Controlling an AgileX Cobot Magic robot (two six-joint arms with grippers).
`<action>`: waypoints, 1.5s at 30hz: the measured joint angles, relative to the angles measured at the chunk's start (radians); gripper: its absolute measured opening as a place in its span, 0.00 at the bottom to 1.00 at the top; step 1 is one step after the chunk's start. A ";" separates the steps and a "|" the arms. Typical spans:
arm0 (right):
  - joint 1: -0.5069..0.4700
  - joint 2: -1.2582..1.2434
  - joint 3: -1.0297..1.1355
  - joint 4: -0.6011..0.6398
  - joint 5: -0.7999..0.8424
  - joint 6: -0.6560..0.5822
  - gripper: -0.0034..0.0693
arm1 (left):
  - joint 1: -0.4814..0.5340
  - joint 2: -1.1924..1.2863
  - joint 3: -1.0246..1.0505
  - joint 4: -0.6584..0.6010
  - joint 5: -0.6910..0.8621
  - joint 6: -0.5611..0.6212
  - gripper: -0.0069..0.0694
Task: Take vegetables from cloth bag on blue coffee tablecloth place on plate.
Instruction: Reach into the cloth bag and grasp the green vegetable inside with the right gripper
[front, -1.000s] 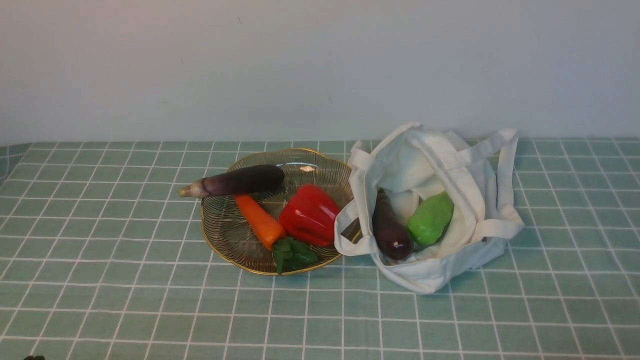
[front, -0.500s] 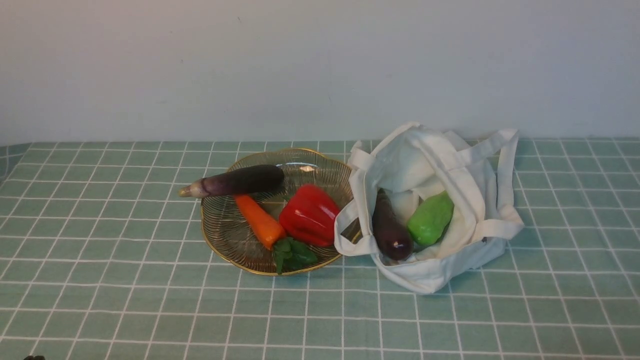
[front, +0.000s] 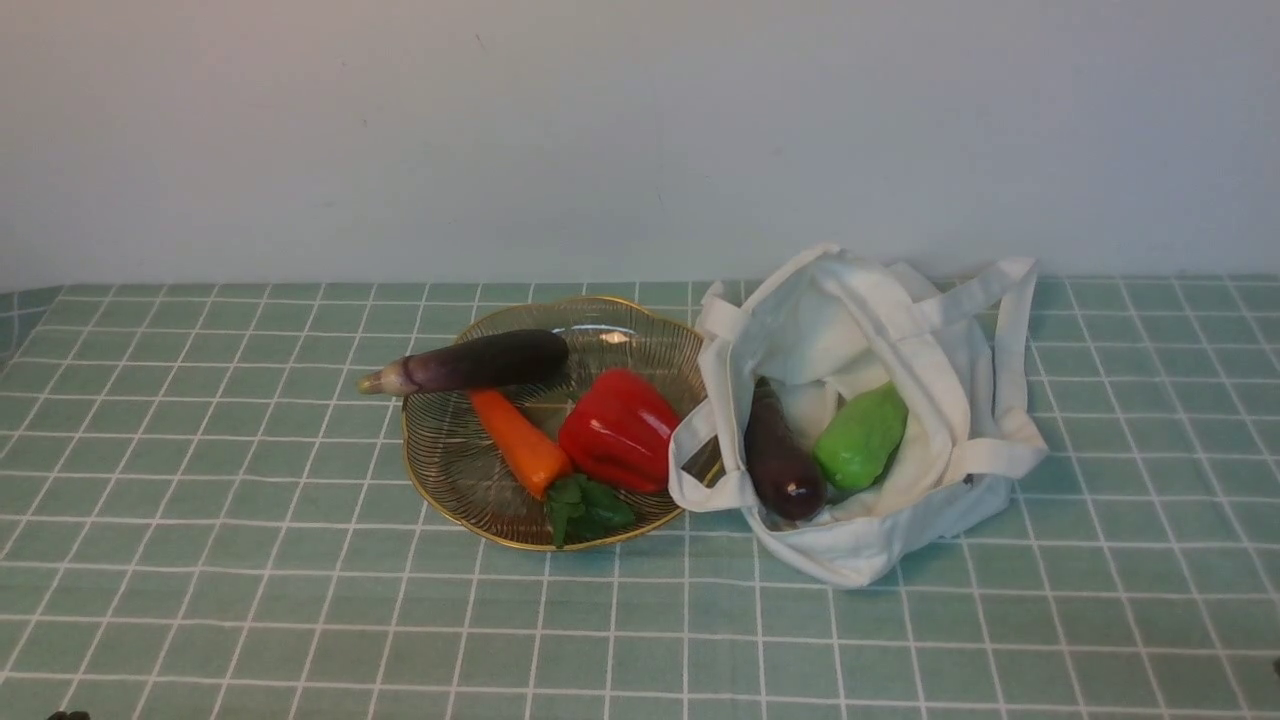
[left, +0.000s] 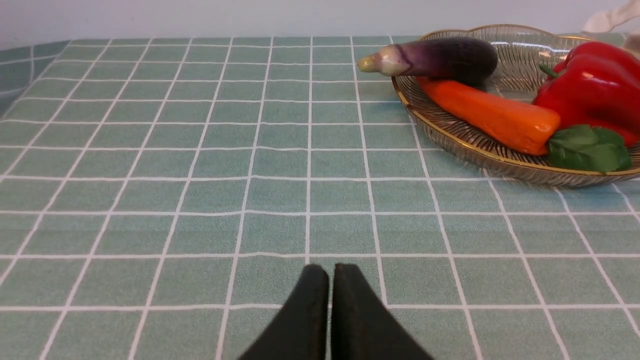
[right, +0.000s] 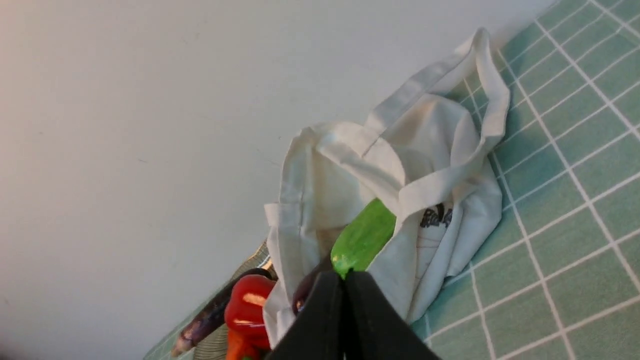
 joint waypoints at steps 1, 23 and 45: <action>0.000 0.000 -0.006 0.023 0.001 -0.014 0.03 | 0.000 0.000 0.000 0.000 0.000 0.000 0.09; 0.000 0.861 -0.773 -0.245 0.702 -0.229 0.05 | 0.000 0.000 0.000 0.000 0.000 0.000 0.09; 0.226 1.944 -1.502 -0.274 0.742 0.088 0.79 | 0.000 0.000 0.000 0.000 0.000 0.000 0.09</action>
